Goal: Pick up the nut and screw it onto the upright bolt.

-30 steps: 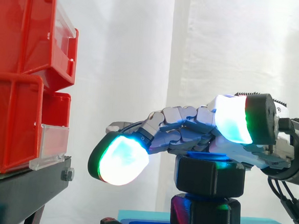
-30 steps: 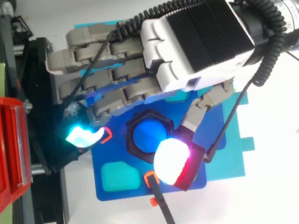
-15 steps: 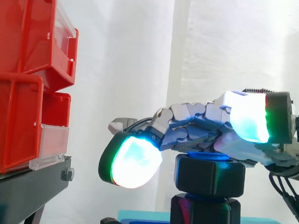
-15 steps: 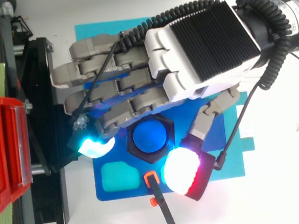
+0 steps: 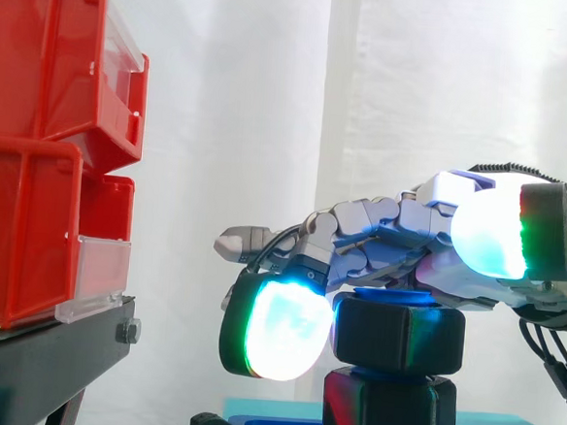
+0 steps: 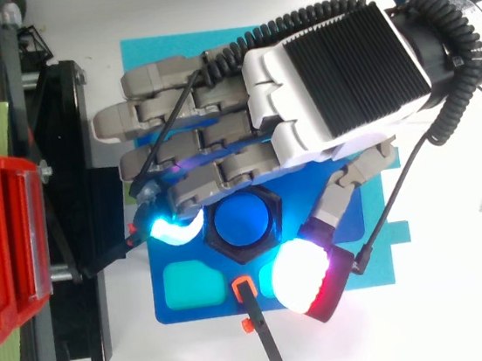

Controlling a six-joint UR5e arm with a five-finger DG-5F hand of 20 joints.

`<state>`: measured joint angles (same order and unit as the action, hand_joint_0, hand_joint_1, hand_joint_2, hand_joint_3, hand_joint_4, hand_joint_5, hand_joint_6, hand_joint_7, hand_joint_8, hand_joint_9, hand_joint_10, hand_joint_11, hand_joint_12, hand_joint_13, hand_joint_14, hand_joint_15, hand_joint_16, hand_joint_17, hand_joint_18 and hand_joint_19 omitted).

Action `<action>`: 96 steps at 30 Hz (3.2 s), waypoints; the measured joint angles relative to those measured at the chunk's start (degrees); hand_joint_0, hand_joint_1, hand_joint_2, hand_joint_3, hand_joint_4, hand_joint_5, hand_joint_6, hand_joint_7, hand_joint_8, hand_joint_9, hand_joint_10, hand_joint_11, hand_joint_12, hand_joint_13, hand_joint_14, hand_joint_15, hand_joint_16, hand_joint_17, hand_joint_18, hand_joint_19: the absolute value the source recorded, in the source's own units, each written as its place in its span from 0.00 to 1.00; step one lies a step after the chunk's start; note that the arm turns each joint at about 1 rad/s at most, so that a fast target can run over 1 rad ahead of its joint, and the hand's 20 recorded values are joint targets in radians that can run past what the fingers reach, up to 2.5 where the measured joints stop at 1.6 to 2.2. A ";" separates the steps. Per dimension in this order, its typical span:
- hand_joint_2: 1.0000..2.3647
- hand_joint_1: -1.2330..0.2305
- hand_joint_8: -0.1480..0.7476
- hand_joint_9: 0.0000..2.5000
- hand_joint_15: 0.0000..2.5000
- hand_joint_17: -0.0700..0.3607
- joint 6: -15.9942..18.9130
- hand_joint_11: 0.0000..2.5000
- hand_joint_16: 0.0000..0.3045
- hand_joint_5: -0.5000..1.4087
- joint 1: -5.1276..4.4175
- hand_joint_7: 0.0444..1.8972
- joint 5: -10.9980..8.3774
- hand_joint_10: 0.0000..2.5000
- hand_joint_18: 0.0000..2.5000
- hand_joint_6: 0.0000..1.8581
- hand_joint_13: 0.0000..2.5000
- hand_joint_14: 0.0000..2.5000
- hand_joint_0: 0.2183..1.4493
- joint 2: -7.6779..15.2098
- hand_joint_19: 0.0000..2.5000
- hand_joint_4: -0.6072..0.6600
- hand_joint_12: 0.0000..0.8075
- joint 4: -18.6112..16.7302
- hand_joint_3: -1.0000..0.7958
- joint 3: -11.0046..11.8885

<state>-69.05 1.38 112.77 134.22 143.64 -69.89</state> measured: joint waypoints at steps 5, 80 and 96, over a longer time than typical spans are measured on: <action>0.00 0.78 0.47 0.25 0.00 0.33 0.05 0.00 0.11 0.22 0.16 0.58 0.01 0.00 0.00 0.27 0.04 0.00 0.16 -0.01 0.00 0.67 0.35 0.21 0.28 0.00; 0.00 0.76 0.47 0.35 0.00 0.33 4.01 0.00 0.10 0.19 1.19 0.40 2.49 0.00 0.01 0.27 0.14 0.00 0.18 -0.01 0.00 0.63 0.37 -0.08 0.28 0.98; 0.00 0.74 0.48 0.35 0.00 0.32 4.18 0.01 0.10 0.20 -1.33 0.44 0.13 0.00 0.01 0.27 0.15 0.00 0.18 0.05 0.00 0.65 0.36 0.59 0.28 0.97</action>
<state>-64.87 0.05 112.90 134.26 144.23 -68.92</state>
